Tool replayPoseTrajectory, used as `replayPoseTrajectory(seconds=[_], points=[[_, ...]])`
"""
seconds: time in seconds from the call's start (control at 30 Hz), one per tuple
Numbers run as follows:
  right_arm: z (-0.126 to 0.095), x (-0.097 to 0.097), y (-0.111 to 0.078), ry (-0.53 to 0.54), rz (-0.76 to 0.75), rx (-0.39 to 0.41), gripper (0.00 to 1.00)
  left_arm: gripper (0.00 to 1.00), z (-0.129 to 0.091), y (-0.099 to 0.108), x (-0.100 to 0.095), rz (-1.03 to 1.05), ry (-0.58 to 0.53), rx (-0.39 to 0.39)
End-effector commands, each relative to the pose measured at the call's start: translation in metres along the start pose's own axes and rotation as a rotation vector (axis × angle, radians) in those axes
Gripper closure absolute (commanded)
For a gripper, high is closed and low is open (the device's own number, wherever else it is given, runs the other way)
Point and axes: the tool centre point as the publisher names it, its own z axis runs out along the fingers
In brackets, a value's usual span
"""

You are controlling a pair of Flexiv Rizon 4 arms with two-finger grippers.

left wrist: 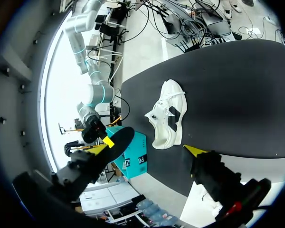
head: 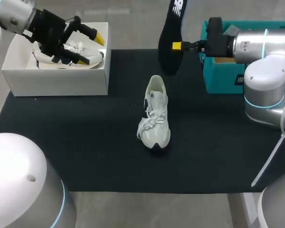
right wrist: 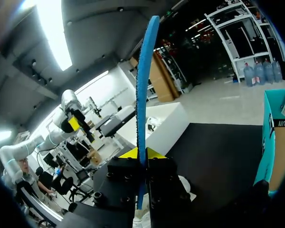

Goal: Take the shoe out of the shoebox, open the shoe tongue, remove and reinsert the insole, then place the shoe into the shoebox

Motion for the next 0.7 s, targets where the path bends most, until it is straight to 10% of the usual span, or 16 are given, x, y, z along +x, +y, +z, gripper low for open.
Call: replayPoseTrajectory(seconds=[0.03, 0.43, 0.7], points=[[0.003, 0.0, 0.001, -0.002, 0.0, 0.002, 1.0, 0.0, 0.0, -0.001, 0.0, 0.001, 0.003, -0.001], [0.041, -0.032, -0.037, -0.039, -0.007, 0.093, 1.0, 0.0, 0.0, -0.001, 0.0, 0.001, 0.003, -0.001], [0.043, -0.043, -0.052, -0.035, 0.004, 0.003, 1.0, 0.0, 0.0, -0.001, 0.0, 0.001, 0.003, -0.001]])
